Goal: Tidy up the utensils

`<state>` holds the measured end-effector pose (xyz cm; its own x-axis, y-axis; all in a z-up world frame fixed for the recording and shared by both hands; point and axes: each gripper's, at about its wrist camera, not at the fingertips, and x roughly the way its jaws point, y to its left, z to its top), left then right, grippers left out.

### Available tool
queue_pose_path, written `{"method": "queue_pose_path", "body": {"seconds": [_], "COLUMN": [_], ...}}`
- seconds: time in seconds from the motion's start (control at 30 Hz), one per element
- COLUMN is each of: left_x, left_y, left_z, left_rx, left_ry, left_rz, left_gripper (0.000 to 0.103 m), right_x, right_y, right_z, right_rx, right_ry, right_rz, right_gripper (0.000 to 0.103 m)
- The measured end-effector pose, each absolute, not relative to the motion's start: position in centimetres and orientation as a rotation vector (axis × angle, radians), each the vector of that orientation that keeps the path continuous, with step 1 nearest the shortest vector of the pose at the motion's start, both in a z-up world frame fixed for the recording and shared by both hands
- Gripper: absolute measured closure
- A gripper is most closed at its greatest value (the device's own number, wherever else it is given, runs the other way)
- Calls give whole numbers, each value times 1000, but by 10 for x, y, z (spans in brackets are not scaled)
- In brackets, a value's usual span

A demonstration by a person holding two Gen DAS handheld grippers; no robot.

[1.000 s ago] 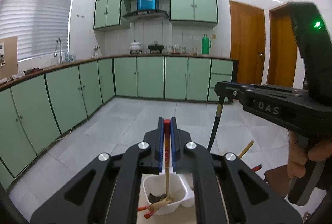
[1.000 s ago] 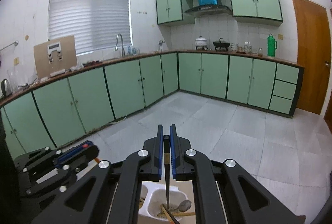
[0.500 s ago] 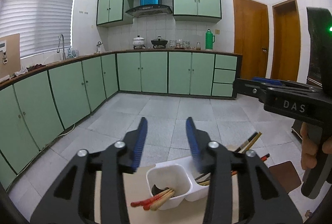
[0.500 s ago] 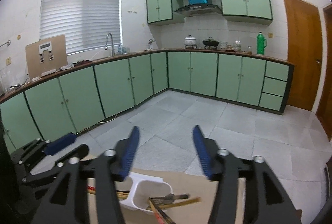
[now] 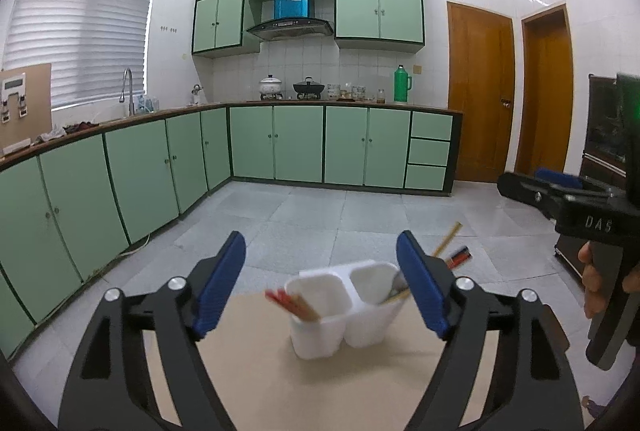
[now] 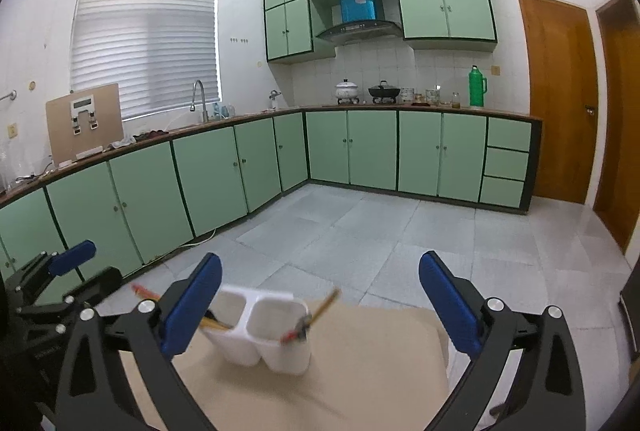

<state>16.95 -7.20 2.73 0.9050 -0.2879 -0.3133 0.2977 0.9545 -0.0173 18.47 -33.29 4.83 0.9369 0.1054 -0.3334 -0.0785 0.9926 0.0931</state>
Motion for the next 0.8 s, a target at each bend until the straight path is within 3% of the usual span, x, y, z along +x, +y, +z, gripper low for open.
{"method": "queue_pose_path", "body": {"seconds": [0.3,0.8], "left_x": [125,77], "left_y": [-75,-64], "left_z": [20,10], "left_rx": [34,-5], "left_ry": [329,373], "left_rz": [-285,-248], "left_gripper": [14,11], "right_x": [139,81], "right_y": [-334,-318], "right_z": [26,14], "right_rx": [117,117], "right_ry": [380,407], "right_rz": [121,182], "right_gripper": [6,6]}}
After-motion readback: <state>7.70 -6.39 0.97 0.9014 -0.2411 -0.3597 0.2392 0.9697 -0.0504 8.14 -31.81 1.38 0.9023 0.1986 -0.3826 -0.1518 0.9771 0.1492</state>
